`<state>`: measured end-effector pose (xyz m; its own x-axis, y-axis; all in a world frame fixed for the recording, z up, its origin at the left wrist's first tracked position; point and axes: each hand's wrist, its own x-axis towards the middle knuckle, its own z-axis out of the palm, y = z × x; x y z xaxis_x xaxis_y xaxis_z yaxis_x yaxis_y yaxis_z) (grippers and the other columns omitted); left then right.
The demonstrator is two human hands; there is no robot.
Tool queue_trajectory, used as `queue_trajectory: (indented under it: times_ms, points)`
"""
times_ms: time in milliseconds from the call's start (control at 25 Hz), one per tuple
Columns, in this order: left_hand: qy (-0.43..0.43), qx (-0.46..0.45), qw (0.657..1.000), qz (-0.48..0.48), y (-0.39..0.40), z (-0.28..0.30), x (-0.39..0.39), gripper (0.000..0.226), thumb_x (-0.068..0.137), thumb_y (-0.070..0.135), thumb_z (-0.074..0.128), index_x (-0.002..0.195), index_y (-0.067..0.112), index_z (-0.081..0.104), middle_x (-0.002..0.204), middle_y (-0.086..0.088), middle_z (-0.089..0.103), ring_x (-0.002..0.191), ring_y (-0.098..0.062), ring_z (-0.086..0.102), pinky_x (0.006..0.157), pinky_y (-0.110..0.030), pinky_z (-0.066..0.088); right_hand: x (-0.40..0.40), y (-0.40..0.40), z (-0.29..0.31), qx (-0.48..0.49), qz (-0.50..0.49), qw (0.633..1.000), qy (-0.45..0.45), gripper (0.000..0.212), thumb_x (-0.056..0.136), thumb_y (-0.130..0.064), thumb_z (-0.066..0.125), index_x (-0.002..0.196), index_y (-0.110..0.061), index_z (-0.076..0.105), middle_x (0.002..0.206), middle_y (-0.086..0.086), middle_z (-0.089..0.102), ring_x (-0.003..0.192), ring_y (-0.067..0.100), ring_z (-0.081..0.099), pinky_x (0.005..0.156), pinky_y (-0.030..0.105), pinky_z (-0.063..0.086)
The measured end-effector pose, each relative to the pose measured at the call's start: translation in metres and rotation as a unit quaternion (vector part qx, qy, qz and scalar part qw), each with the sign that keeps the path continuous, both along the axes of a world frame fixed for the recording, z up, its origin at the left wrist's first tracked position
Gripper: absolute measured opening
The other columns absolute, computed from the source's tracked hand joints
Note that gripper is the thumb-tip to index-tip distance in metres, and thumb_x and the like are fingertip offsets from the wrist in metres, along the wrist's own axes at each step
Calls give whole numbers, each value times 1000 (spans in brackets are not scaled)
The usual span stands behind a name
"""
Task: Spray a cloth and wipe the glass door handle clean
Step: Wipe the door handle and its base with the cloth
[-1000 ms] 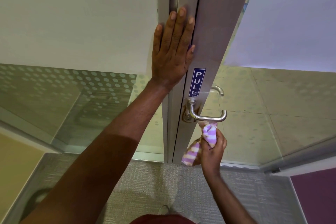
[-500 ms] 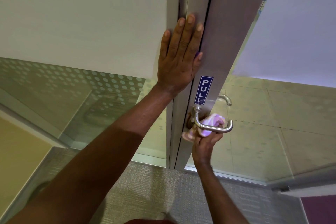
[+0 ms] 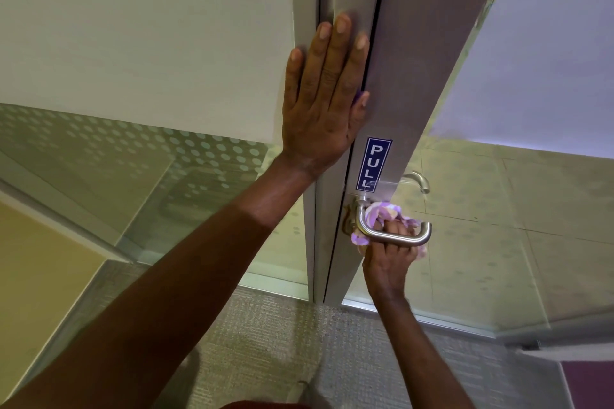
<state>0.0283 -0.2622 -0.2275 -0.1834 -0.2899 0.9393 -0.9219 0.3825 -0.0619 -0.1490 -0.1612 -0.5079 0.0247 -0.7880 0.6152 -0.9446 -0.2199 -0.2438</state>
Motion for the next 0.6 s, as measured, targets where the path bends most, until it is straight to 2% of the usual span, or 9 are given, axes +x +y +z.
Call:
queue_trajectory:
  times_ms: [120, 280, 400, 480, 560, 600]
  points:
    - [4, -1, 1000, -5, -1, 0, -1, 51, 102, 30, 43, 146, 5, 36, 147, -28, 51, 143, -37, 34, 125, -45, 9, -10, 9, -13, 45, 0, 998, 46, 63, 71, 6, 62, 131, -14, 64, 133, 19, 64, 122, 40, 50, 99, 55, 43]
    - [10, 0, 1000, -6, -1, 1, 1, 51, 103, 30, 42, 146, 4, 36, 150, -27, 43, 150, -30, 28, 125, -46, 10, -6, 17, -14, 75, -3, 997, -2, 58, 82, 6, 50, 137, -9, 64, 133, 21, 59, 123, 40, 49, 104, 55, 37]
    - [2, 5, 1000, 8, 2, 3, -1, 52, 101, 29, 46, 147, 5, 35, 148, -29, 49, 145, -38, 33, 125, -45, 10, -1, 21, -8, 78, 5, 995, -68, 64, 78, 17, 69, 138, -1, 59, 128, 25, 58, 118, 41, 53, 101, 54, 46]
    - [5, 3, 1000, 5, 2, 4, 0, 52, 102, 30, 45, 147, 5, 35, 151, -27, 43, 153, -35, 25, 125, -45, 9, 4, 13, 2, 63, 16, 994, -91, 61, 82, 11, 73, 140, 1, 57, 139, 27, 51, 130, 45, 48, 109, 55, 42]
    - [10, 4, 1000, 3, 2, 5, 0, 52, 103, 31, 43, 147, 6, 33, 154, -23, 34, 157, -28, 11, 126, -44, 7, 13, 9, 9, 47, 12, 994, -97, 51, 91, -6, 68, 141, -2, 57, 148, 27, 44, 137, 48, 41, 112, 55, 34]
    - [9, 8, 1000, 2, 2, 4, 1, 52, 103, 30, 43, 147, 6, 33, 153, -25, 36, 158, -29, 13, 126, -44, 7, 16, 9, 10, 49, 7, 994, -97, 52, 91, -15, 68, 141, -6, 55, 149, 27, 43, 136, 49, 41, 110, 56, 34]
